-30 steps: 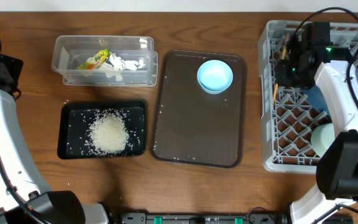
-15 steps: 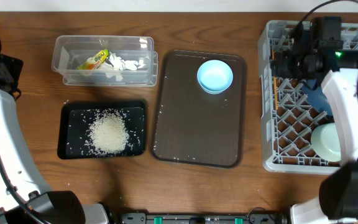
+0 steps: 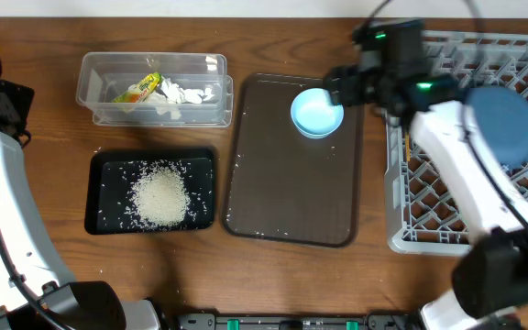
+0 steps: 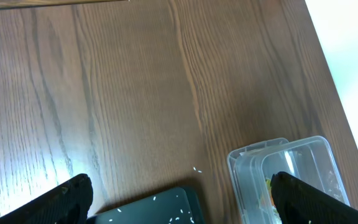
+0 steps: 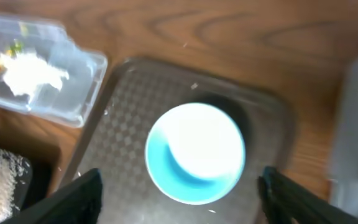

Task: Sort waste into correct bins and load items into the dishwasher rack
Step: 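Move the right gripper back over the light blue bowl on the tray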

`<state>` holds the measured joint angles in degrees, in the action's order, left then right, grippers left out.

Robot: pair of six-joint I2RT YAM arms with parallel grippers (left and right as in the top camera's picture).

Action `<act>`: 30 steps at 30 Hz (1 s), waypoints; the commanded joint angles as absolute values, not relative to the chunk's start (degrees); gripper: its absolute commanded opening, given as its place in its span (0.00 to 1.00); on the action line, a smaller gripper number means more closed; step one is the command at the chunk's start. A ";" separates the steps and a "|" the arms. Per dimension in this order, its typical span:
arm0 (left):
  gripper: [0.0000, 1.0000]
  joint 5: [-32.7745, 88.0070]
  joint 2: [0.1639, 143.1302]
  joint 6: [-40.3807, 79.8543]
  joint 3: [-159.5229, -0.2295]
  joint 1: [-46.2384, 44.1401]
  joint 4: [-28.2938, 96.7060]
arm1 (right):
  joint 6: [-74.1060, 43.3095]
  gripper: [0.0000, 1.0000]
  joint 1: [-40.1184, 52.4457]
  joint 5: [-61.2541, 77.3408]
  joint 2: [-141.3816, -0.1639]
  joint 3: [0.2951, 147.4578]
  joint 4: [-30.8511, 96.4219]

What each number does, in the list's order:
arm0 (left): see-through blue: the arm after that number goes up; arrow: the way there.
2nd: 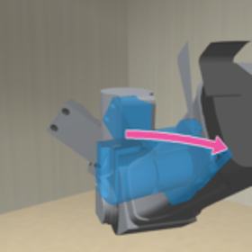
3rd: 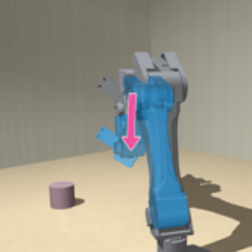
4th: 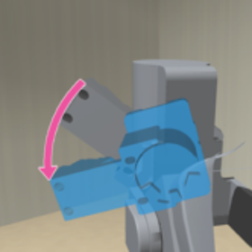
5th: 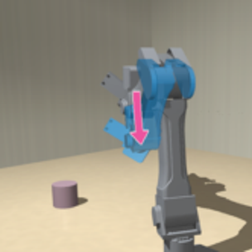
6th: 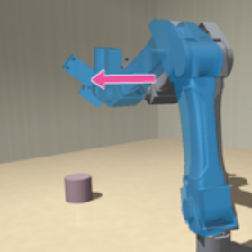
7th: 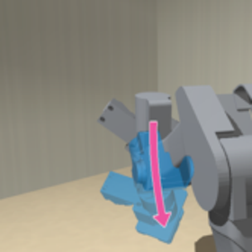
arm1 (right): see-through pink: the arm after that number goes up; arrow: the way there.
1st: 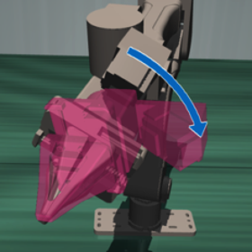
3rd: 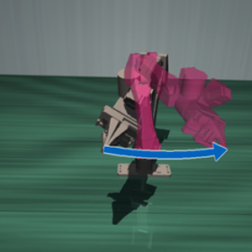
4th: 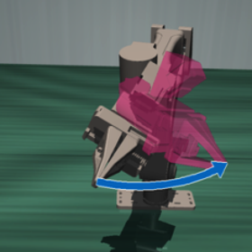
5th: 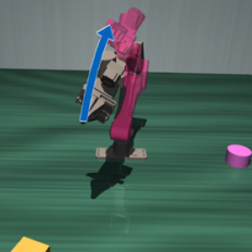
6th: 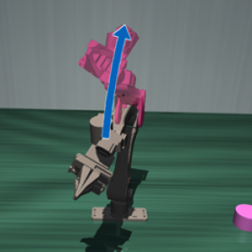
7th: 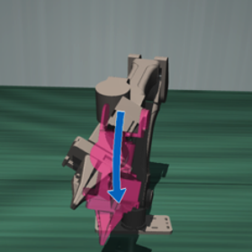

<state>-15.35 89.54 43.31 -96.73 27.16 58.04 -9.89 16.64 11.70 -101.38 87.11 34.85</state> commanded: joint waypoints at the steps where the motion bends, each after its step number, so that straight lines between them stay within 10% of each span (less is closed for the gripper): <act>1: 0.93 -15.70 89.54 43.38 -96.55 27.24 58.08 | -8.51 0.82 20.67 8.99 -106.59 87.33 34.09; 16: 0.93 -15.70 89.54 43.38 -96.55 27.27 58.08 | -4.21 0.92 31.81 -8.38 -118.19 87.33 31.92; 30: 0.93 -15.70 89.54 43.38 -96.55 27.27 58.06 | -6.81 0.49 31.59 -7.90 -121.89 87.31 32.42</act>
<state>-15.35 89.54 43.31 -96.73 27.16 58.04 -5.17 31.86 -7.22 -119.72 87.05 32.10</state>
